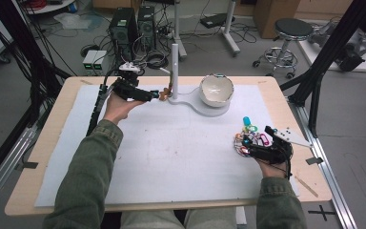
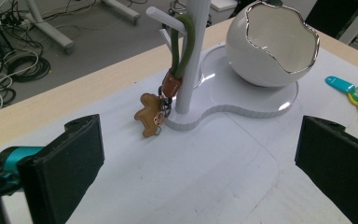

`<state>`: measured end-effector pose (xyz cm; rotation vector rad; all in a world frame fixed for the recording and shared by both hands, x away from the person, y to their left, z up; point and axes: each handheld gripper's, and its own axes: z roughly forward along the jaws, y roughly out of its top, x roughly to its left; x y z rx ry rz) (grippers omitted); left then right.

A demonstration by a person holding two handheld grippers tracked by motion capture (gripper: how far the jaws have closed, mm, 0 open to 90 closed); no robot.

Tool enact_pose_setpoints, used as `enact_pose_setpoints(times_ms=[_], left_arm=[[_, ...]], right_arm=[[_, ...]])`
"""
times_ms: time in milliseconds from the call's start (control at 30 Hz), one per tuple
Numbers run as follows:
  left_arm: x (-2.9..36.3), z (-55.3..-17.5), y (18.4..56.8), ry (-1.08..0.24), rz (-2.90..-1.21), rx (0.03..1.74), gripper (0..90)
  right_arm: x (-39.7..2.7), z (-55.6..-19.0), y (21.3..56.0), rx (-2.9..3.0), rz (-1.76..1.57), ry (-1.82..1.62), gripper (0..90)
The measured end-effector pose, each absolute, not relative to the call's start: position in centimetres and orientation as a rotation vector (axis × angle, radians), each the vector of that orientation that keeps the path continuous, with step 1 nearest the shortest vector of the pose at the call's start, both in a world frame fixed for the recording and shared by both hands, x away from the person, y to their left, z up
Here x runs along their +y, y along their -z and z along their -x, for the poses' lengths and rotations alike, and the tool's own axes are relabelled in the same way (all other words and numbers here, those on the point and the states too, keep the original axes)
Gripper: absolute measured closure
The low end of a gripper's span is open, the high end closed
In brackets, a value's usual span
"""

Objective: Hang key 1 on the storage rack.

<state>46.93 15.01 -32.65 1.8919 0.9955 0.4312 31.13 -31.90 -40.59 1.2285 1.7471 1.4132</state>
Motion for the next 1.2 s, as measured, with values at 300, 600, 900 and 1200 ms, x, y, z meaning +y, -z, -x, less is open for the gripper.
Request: enact_pose_setpoints(times_ms=[300,600,900,1200], left_arm=[[16.2,-45.7,33.0,-0.453,-1.881,1.013,1.6],[17.0,-44.6,32.8,-0.483,-1.901,1.031,1.6],[17.9,-43.4,32.8,-0.556,-1.910,1.092,1.6],[19.3,-42.3,33.5,-0.576,-1.860,1.127,1.6]], right_arm=[[-31.9,-31.1,40.6,1.747,-1.229,-1.413,0.7],[-31.9,-31.1,40.6,1.748,-1.228,-1.410,0.7],[-31.9,-31.1,40.6,1.747,-1.229,-1.414,0.7],[-31.9,-31.1,40.6,1.753,-1.227,-1.407,0.7]])
